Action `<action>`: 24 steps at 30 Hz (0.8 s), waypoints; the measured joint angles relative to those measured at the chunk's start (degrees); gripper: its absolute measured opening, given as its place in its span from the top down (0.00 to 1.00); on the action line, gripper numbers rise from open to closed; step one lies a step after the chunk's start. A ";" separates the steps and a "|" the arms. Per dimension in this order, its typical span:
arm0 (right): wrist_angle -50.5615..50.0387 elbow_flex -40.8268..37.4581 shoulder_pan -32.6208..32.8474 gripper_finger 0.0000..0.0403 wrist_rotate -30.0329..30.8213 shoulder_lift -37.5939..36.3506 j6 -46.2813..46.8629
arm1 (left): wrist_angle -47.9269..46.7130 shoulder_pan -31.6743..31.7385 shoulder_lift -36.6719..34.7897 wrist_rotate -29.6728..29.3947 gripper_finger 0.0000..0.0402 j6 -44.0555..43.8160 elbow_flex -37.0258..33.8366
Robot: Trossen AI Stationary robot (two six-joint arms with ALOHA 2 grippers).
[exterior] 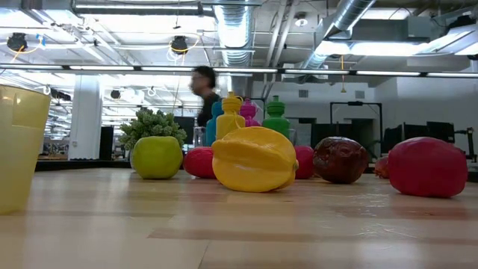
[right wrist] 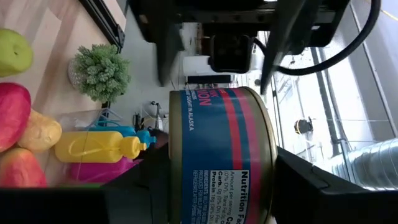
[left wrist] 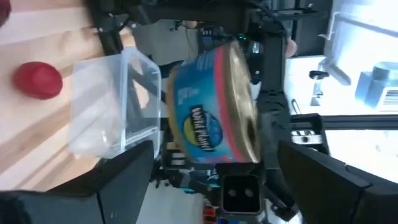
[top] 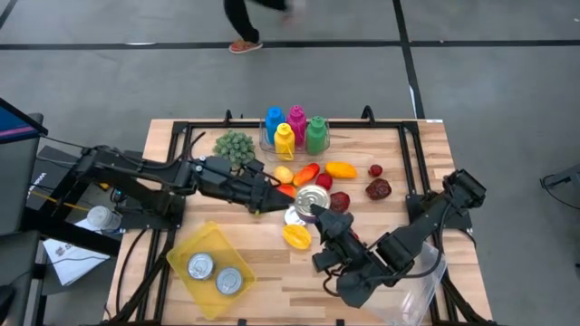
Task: Pick & Place Food Item
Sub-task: Put the blue and pink tuna can into the yellow bin
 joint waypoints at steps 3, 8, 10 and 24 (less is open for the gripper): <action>2.10 0.00 -0.60 0.52 -1.15 0.00 -1.30 | 1.14 0.09 1.46 0.08 0.18 -0.20 -0.06; 3.00 0.00 -0.68 0.52 -1.44 0.00 -1.68 | 7.31 1.10 3.38 2.10 0.18 -0.27 -0.06; 3.02 0.01 -0.60 0.52 -1.26 0.01 -1.69 | 7.81 1.20 3.41 2.41 0.18 -0.32 -0.06; 3.13 0.04 0.01 0.52 -1.49 0.00 -1.69 | 7.56 2.19 4.33 3.12 0.37 -1.32 -0.08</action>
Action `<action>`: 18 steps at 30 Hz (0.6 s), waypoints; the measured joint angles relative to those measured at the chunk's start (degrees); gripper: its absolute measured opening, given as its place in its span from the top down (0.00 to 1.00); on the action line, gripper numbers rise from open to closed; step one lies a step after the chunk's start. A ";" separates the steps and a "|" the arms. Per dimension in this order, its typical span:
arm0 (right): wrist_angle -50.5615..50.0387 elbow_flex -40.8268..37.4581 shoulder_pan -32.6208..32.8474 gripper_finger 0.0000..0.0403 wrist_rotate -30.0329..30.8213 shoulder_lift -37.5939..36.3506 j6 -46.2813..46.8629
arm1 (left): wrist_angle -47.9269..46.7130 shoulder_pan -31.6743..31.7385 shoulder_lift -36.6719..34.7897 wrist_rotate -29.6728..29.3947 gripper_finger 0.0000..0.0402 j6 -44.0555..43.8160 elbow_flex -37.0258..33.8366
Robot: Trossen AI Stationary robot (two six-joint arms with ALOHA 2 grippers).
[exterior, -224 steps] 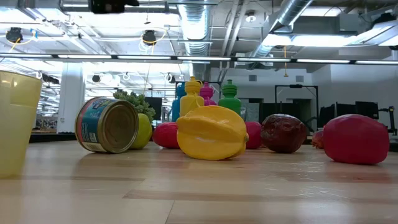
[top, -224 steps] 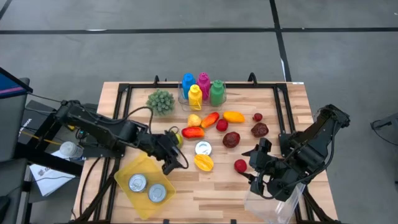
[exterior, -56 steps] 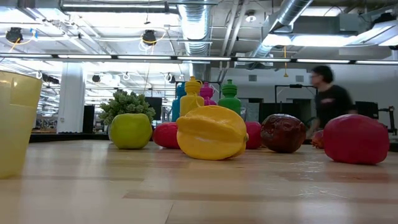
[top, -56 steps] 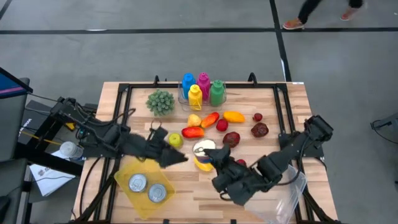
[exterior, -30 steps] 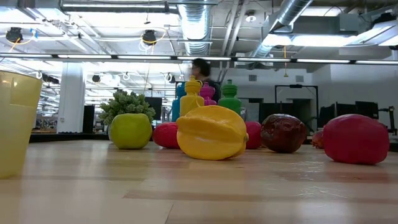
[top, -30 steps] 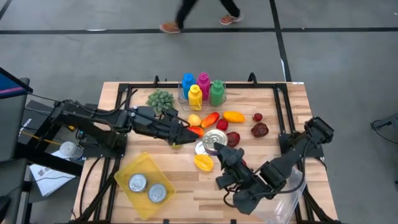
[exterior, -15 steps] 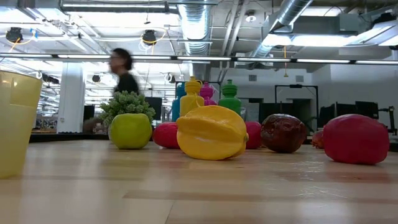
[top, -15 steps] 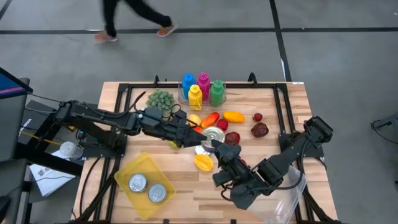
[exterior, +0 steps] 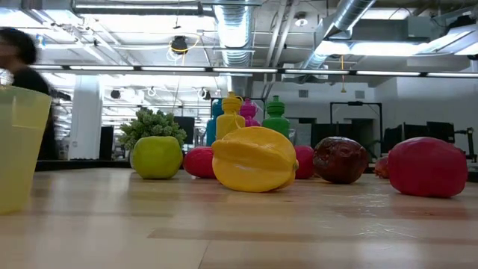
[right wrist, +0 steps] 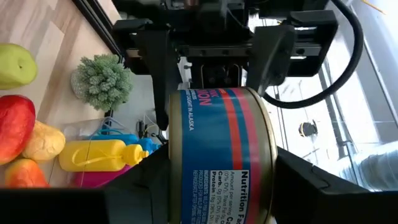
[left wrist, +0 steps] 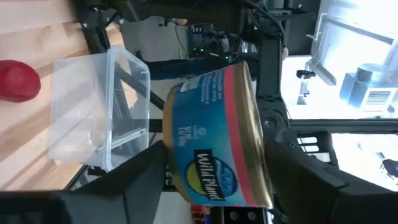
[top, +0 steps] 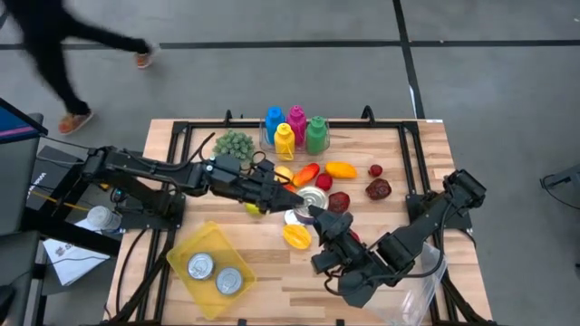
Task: Pick & Place Food Item
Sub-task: Put the blue and pink tuna can into the yellow bin
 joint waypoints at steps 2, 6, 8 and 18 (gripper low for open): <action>-0.19 0.00 -0.02 0.52 0.24 -0.02 0.00 | 0.14 0.11 0.36 0.24 0.43 -0.02 0.00; -0.67 0.00 0.00 0.52 0.36 0.00 -0.40 | -0.02 0.26 0.39 0.39 0.52 -1.28 0.00; -0.74 -0.02 0.00 0.52 0.36 0.02 -0.42 | -0.02 0.35 0.39 0.44 0.53 -1.33 0.00; 11.31 -0.02 0.52 0.04 3.21 -0.01 6.27 | 2.88 2.23 0.35 0.36 0.51 0.50 0.00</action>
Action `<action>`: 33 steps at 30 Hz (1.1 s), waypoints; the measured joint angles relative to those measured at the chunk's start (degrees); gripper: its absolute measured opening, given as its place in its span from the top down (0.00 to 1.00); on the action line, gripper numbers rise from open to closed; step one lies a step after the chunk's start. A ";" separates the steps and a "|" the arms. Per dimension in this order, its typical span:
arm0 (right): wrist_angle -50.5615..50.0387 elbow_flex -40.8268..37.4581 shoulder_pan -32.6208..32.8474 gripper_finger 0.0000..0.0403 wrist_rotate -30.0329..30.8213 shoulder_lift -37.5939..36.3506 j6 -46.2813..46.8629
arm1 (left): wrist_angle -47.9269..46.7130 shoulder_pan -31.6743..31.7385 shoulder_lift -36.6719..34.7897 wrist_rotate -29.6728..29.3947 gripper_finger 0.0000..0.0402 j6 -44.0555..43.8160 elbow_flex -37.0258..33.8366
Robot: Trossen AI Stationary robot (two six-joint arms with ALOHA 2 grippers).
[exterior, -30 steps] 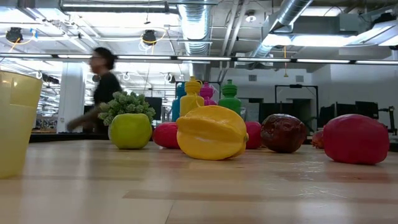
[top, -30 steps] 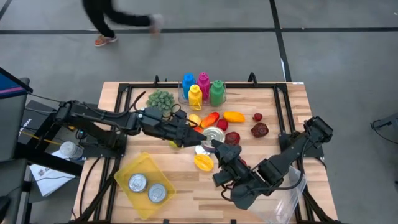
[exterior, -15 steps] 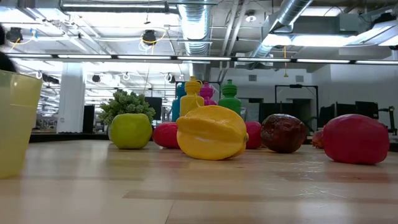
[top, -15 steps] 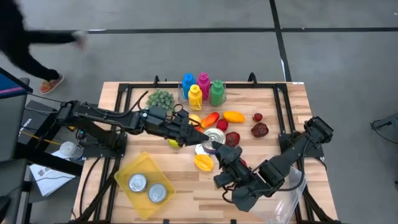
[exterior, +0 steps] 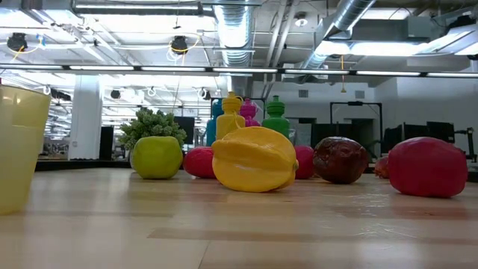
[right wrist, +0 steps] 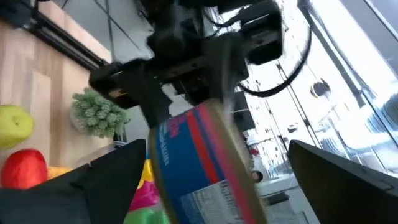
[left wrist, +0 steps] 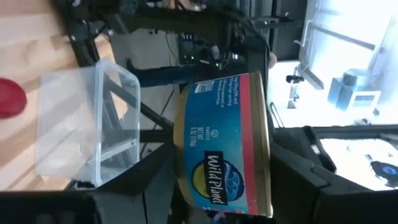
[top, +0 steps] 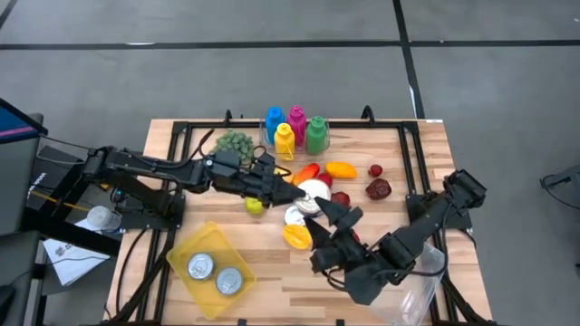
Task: Pick & Place Food Item
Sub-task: Put the blue and pink tuna can into the yellow bin
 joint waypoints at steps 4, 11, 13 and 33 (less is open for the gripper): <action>2.38 0.02 1.93 0.08 1.46 -0.02 -0.48 | -0.23 2.30 -0.21 1.86 0.54 1.78 0.00; 2.40 0.02 8.86 0.15 2.78 -0.02 9.58 | -2.21 6.23 -1.81 12.97 0.50 8.25 0.02; 2.39 0.02 10.77 0.15 2.79 -0.02 12.68 | -6.40 5.73 -3.24 15.81 0.52 10.10 0.02; -2.09 0.02 11.48 0.15 2.89 -0.02 30.86 | -52.79 -33.79 -13.59 -11.08 0.53 3.59 -5.12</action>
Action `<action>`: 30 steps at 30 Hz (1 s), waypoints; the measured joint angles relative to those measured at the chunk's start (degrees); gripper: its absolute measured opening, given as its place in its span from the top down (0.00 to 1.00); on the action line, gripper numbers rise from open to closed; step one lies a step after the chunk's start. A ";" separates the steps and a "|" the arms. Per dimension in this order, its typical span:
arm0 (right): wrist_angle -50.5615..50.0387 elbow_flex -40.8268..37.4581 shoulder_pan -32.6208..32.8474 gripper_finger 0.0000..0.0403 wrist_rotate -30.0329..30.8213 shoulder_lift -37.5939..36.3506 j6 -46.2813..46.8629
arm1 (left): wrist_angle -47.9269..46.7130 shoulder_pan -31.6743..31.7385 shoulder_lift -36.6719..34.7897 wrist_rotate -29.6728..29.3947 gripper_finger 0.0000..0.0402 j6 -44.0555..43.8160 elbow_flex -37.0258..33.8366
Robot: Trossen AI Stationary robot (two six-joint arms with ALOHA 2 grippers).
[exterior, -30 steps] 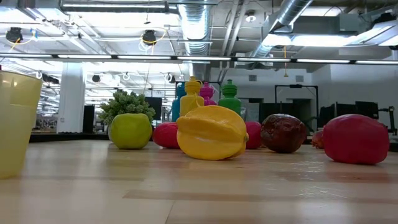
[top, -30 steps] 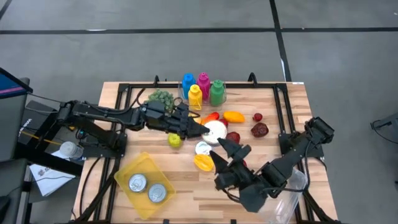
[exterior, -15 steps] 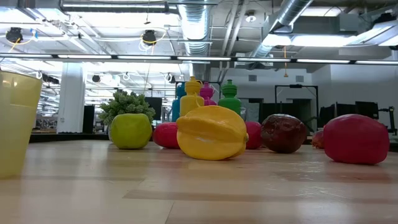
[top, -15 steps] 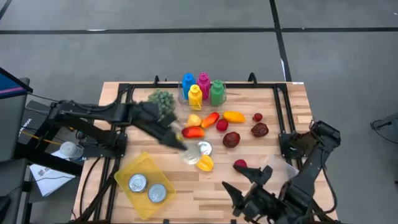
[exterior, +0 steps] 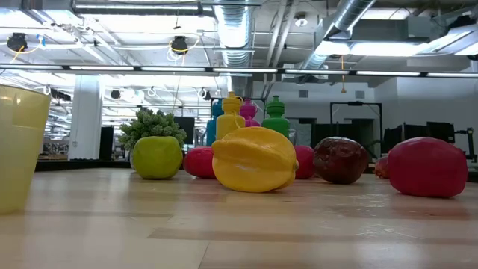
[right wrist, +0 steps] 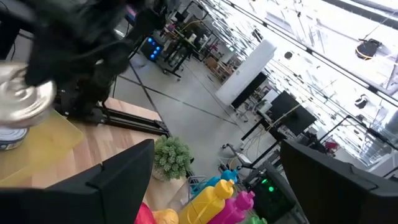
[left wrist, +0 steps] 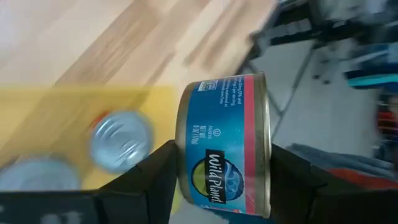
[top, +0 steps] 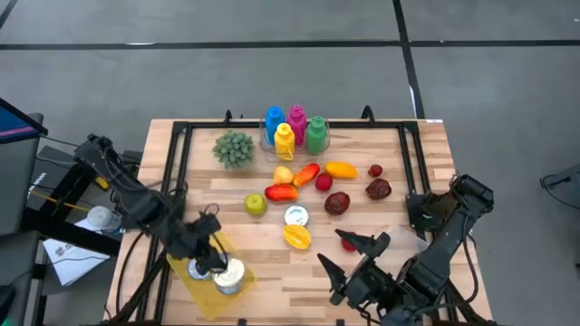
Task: Pick & Place Food Item
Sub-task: Put the blue and pink tuna can into the yellow bin
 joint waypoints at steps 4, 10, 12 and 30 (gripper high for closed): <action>0.02 0.00 -0.09 0.15 0.01 0.00 0.00 | 8.71 -3.91 -0.94 -0.03 0.50 -6.99 -9.30; 0.06 0.00 -0.08 0.15 0.00 0.00 0.00 | 29.18 -6.77 -5.21 -0.73 0.53 -9.81 -24.60; 0.10 0.00 -0.08 0.15 0.00 0.00 0.00 | 33.35 -7.47 -7.01 -1.95 0.53 -10.39 -28.96; 0.20 -0.02 -0.80 0.15 0.00 0.00 1.31 | 39.66 -7.40 -3.29 -0.97 0.51 -13.10 -37.09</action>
